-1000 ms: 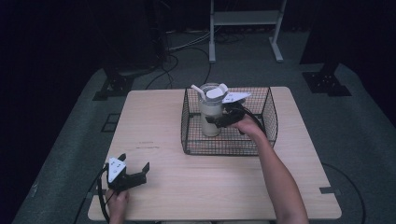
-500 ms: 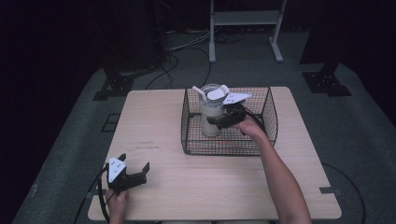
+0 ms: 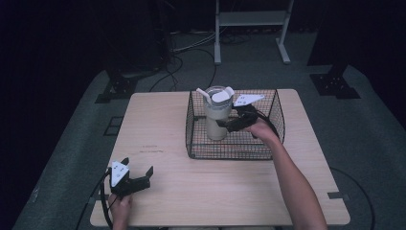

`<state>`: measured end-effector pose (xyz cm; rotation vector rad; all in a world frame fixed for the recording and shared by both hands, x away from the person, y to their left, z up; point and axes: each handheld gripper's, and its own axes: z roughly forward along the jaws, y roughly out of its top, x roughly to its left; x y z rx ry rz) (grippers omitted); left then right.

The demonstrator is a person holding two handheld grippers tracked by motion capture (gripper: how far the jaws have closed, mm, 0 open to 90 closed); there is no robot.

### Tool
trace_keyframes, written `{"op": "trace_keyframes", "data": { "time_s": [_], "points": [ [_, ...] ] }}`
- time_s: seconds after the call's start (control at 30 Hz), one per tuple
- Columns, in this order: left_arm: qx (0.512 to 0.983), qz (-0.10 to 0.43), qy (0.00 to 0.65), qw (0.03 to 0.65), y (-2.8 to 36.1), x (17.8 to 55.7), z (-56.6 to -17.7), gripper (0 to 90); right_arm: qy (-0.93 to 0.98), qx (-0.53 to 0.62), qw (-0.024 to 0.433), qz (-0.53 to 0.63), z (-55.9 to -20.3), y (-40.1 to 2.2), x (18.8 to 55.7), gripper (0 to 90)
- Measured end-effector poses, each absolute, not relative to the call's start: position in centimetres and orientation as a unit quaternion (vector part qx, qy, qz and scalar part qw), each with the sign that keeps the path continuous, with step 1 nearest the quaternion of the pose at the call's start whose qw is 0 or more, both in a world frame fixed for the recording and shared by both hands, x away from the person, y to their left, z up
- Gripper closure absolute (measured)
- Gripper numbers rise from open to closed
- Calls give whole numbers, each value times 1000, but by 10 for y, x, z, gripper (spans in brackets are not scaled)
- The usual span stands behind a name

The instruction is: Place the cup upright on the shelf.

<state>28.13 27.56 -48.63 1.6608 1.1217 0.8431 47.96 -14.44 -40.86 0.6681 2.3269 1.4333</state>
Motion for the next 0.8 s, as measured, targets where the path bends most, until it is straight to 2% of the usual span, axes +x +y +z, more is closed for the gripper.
{"op": "trace_keyframes", "data": {
  "time_s": [0.8],
  "points": [
    [680,346,452,463,275,281,-486,0,802,260,176,507,-391,-176,458,82]
  ]
}}
